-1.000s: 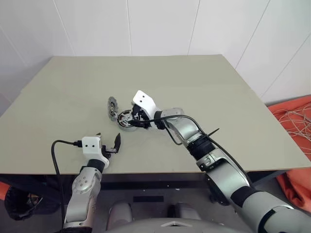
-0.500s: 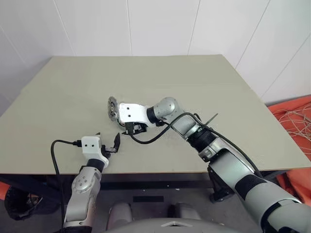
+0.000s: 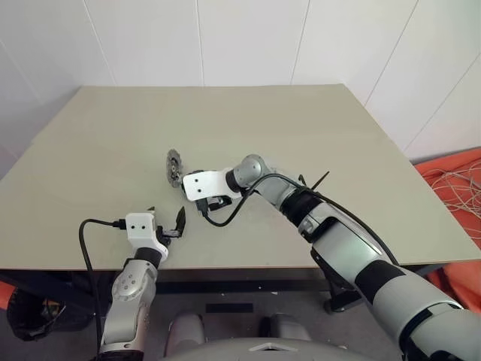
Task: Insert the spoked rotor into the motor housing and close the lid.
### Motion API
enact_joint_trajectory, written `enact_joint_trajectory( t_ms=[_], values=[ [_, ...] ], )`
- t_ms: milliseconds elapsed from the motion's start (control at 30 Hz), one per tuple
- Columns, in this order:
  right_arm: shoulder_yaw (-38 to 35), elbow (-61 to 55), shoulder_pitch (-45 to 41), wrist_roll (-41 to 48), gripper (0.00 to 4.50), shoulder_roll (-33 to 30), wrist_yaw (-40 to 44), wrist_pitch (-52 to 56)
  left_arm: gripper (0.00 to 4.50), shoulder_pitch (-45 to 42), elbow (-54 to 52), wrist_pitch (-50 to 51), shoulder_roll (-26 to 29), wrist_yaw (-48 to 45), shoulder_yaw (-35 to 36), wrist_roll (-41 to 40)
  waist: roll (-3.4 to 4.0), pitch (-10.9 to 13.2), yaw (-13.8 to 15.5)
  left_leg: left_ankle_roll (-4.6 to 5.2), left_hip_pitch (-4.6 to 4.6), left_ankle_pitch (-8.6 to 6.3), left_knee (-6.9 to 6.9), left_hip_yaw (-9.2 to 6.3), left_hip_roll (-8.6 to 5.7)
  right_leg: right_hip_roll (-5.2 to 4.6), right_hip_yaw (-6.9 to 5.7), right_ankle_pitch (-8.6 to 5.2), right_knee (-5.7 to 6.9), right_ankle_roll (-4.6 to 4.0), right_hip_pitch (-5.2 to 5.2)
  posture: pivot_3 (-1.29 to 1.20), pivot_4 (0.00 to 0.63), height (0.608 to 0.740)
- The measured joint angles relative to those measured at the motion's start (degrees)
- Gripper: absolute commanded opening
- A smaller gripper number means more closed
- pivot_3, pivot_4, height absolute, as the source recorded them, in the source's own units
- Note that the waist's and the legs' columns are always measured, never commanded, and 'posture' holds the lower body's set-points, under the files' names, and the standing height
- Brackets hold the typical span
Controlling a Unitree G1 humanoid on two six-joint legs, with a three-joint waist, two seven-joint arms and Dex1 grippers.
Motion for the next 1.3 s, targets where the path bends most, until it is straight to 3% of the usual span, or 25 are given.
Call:
enact_joint_trajectory(
  t_ms=[400,1167,1300],
  values=[
    [0.1,5.1,-2.5,-3.4,2.98,-1.0,2.3,-7.8,4.50,0.0,0.0,0.0,-0.1,0.0,0.0,0.0,0.00,0.0,0.0,0.04,-0.01,-0.02,0.01,0.01,0.03,0.00,0.00,0.01,0.01,-0.03,-0.02,0.00,0.000,0.740],
    [0.0,9.6,-4.1,-6.2,2.98,0.3,2.0,-9.3,4.50,0.1,-0.2,0.1,-0.3,0.4,-0.5,0.0,0.02,0.0,-0.1,0.08,-0.02,-0.04,0.06,0.03,0.29,0.01,-0.02,0.02,0.03,-0.06,-0.02,0.00,0.000,0.740],
    [0.0,10.1,-4.3,-6.5,2.08,0.5,1.9,-9.4,4.50,0.1,-0.2,0.0,-0.3,0.3,-0.5,0.0,0.03,0.0,0.0,0.08,-0.02,-0.04,0.07,0.03,0.29,0.01,-0.03,0.02,0.03,-0.06,-0.02,0.00,0.000,0.740]
  ],
)
